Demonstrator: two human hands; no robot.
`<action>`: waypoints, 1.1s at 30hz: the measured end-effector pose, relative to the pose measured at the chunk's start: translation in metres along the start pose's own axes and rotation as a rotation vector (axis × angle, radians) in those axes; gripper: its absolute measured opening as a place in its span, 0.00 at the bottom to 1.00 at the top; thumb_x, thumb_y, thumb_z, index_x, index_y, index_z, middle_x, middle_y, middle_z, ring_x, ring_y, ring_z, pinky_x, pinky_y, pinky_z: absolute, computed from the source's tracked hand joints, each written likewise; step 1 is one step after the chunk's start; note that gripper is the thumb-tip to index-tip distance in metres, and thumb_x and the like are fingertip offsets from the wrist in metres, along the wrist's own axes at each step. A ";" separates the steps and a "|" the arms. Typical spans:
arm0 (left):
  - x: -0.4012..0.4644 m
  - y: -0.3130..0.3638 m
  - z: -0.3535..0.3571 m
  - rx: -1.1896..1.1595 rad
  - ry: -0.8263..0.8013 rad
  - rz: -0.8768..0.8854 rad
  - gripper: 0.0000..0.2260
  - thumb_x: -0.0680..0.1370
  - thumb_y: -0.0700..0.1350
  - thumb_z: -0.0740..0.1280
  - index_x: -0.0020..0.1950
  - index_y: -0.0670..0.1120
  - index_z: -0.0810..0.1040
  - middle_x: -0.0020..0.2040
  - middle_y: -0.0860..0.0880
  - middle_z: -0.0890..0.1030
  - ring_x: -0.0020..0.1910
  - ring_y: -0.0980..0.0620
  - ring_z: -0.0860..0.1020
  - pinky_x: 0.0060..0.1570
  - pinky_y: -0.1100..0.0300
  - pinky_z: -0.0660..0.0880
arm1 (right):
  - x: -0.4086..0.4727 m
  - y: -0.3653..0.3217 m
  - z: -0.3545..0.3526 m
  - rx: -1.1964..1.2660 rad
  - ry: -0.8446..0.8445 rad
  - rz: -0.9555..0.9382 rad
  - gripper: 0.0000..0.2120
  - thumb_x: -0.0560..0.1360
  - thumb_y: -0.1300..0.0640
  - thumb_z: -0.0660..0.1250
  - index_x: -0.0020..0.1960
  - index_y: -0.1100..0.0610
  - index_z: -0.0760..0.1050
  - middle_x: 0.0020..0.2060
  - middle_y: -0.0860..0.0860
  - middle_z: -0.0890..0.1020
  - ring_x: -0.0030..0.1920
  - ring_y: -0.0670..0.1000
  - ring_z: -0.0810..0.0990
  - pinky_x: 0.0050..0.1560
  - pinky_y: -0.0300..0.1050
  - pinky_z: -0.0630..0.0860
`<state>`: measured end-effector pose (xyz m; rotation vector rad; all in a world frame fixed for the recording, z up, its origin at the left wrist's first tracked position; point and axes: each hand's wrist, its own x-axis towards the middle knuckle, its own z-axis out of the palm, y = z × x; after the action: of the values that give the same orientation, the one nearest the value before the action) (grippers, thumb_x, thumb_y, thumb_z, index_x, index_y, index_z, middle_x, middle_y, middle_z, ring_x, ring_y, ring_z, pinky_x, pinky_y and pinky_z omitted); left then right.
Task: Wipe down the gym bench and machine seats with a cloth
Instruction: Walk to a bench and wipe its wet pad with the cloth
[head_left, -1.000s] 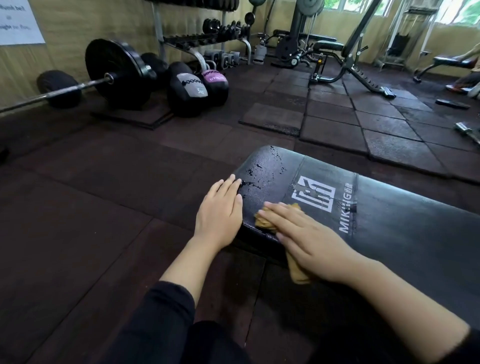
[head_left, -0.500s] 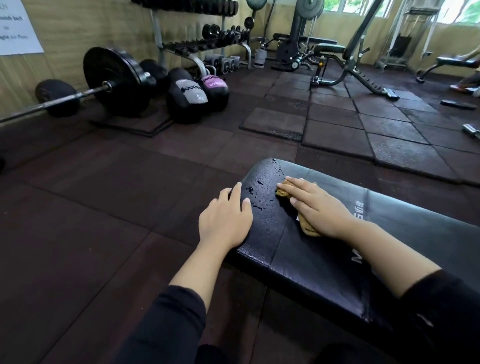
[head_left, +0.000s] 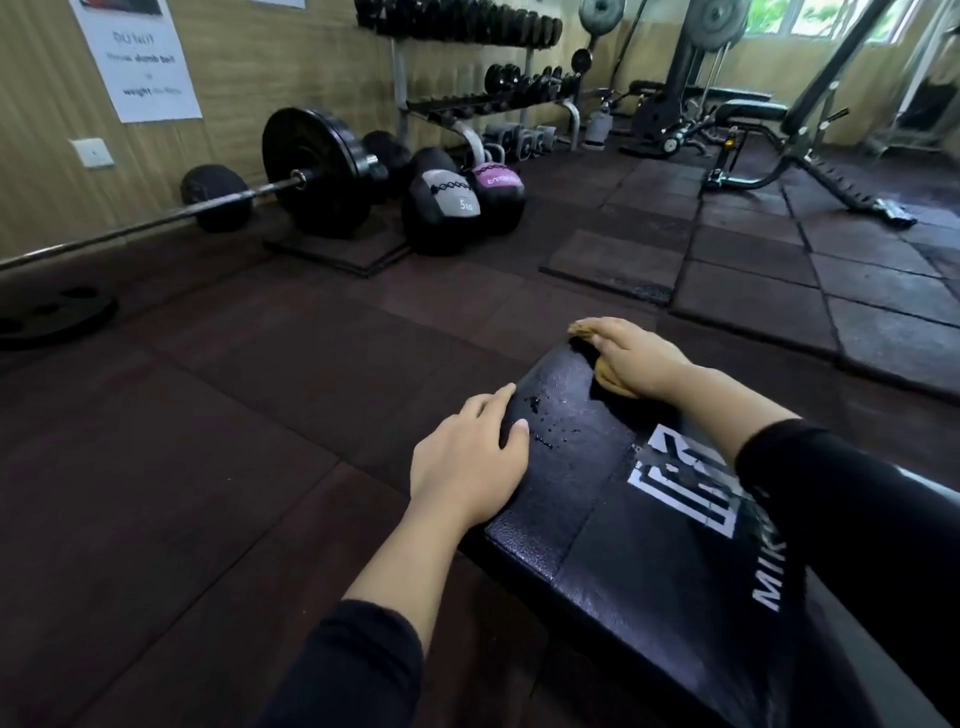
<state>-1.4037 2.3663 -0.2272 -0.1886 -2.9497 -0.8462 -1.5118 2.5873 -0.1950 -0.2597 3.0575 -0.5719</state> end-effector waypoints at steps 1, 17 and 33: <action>0.000 0.000 0.001 -0.003 0.004 0.003 0.22 0.82 0.58 0.50 0.77 0.60 0.57 0.75 0.62 0.62 0.68 0.54 0.69 0.58 0.55 0.67 | -0.012 0.002 -0.002 -0.020 0.014 0.033 0.18 0.82 0.52 0.49 0.70 0.44 0.65 0.53 0.28 0.74 0.56 0.39 0.74 0.68 0.46 0.62; 0.000 0.002 -0.001 -0.010 -0.030 -0.020 0.21 0.82 0.58 0.51 0.75 0.62 0.59 0.74 0.62 0.63 0.67 0.53 0.70 0.57 0.56 0.65 | 0.006 -0.006 0.005 -0.015 -0.037 -0.056 0.19 0.82 0.56 0.50 0.73 0.49 0.63 0.74 0.49 0.60 0.74 0.50 0.59 0.72 0.42 0.52; -0.001 0.002 -0.001 -0.032 -0.008 -0.040 0.20 0.82 0.58 0.52 0.74 0.63 0.61 0.72 0.61 0.67 0.67 0.50 0.71 0.60 0.55 0.65 | 0.009 0.012 -0.002 0.002 -0.018 0.113 0.19 0.81 0.55 0.48 0.71 0.49 0.64 0.65 0.54 0.71 0.65 0.56 0.69 0.65 0.48 0.62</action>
<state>-1.4027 2.3671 -0.2251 -0.1355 -2.9584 -0.9001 -1.5224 2.5978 -0.1977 -0.0906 3.0300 -0.5627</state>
